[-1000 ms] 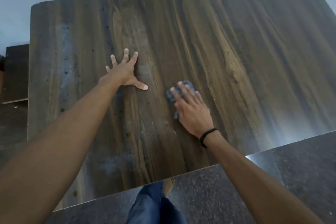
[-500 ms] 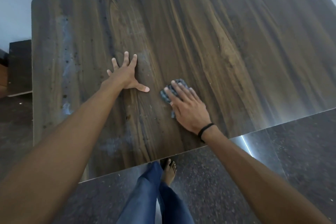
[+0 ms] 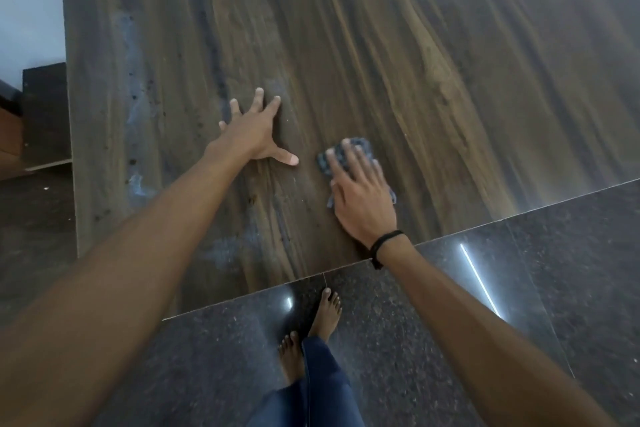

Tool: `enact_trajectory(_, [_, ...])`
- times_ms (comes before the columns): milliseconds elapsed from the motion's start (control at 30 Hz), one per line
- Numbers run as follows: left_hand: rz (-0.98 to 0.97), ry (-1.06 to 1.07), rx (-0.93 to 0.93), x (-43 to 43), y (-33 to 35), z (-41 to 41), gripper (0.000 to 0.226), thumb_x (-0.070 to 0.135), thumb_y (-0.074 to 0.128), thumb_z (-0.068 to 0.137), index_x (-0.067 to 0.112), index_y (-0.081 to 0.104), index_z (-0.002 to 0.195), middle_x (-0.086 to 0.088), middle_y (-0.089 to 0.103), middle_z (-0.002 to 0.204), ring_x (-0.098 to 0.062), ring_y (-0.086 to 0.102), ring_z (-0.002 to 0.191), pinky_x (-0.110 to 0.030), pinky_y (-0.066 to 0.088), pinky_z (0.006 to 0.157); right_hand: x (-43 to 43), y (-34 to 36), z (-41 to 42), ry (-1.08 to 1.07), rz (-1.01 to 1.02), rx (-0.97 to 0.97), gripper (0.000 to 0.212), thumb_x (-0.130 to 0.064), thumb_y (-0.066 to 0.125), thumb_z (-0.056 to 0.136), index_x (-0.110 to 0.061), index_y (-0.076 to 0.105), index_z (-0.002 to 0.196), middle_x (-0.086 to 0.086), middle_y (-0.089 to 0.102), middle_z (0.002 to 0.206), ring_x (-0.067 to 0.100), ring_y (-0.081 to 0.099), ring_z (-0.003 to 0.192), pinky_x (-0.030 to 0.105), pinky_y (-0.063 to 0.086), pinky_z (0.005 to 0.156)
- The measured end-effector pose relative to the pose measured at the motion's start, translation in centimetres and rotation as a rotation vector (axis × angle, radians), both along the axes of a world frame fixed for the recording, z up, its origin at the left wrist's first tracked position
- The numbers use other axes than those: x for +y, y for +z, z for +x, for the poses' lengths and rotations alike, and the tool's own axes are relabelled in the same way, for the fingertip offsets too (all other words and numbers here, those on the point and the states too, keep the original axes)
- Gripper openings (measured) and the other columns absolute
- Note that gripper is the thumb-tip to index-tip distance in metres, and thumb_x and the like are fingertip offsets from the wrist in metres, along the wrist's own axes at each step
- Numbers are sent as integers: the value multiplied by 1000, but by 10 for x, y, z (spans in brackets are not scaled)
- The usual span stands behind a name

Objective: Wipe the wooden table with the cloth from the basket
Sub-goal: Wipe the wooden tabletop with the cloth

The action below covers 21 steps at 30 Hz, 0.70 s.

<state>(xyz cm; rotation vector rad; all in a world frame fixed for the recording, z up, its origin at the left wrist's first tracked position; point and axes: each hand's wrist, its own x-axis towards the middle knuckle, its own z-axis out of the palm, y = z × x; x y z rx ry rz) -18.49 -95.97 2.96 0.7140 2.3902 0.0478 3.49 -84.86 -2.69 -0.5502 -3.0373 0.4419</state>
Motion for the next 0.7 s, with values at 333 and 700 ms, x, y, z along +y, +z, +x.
enact_trajectory(333, [-2,-66,-51,-23,-13,45,147,58,89,55,35,-15,156,6,-31,161,-47,-21,146,-73,10,112,4,-7,46,196,66,48,51,-34,30,106,-30,28,157,0,20,166,21,17,153,44,18,124])
enact_trajectory(700, [35,-54,-26,-24,-12,48,147,58,90,51,35,-10,157,7,-25,163,-47,-18,147,-75,12,110,-2,-6,81,-199,29,47,51,-30,31,106,-27,29,157,3,19,166,22,14,153,47,18,124])
